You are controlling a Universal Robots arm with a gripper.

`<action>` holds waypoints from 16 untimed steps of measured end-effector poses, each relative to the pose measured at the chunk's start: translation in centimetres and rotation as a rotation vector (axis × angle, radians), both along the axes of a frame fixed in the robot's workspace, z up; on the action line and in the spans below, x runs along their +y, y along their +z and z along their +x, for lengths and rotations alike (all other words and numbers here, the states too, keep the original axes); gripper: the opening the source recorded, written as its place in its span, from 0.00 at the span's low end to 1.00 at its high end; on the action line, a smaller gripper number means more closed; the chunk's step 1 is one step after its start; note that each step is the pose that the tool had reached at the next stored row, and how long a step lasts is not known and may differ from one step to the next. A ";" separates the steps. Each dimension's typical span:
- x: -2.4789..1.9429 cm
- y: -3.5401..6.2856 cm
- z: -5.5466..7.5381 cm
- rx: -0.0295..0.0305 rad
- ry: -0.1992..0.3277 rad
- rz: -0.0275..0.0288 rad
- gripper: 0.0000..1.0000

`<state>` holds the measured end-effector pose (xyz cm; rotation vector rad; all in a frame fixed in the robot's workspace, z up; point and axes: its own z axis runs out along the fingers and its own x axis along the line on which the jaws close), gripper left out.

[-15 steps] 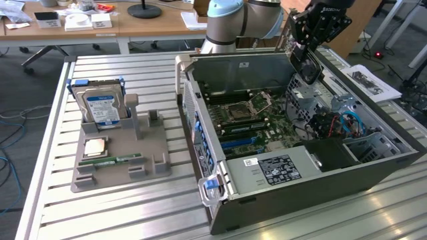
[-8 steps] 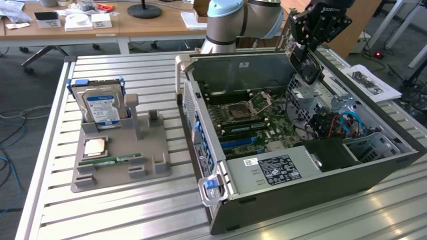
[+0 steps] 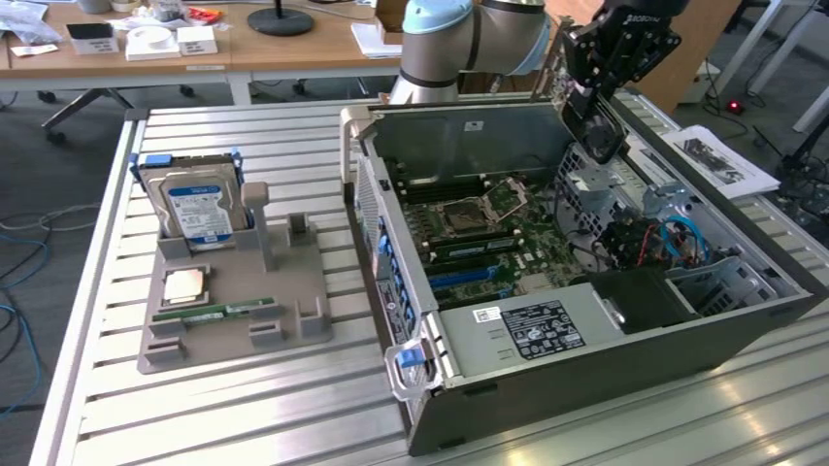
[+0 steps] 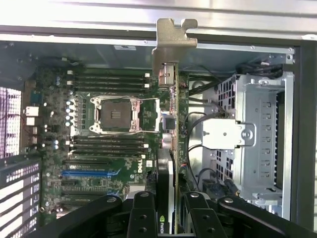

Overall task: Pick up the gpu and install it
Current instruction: 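Insert the gpu into the slot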

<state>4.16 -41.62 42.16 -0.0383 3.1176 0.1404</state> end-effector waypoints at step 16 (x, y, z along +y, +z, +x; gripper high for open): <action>0.00 -0.12 0.0 0.0000 0.290 -0.0001 0.27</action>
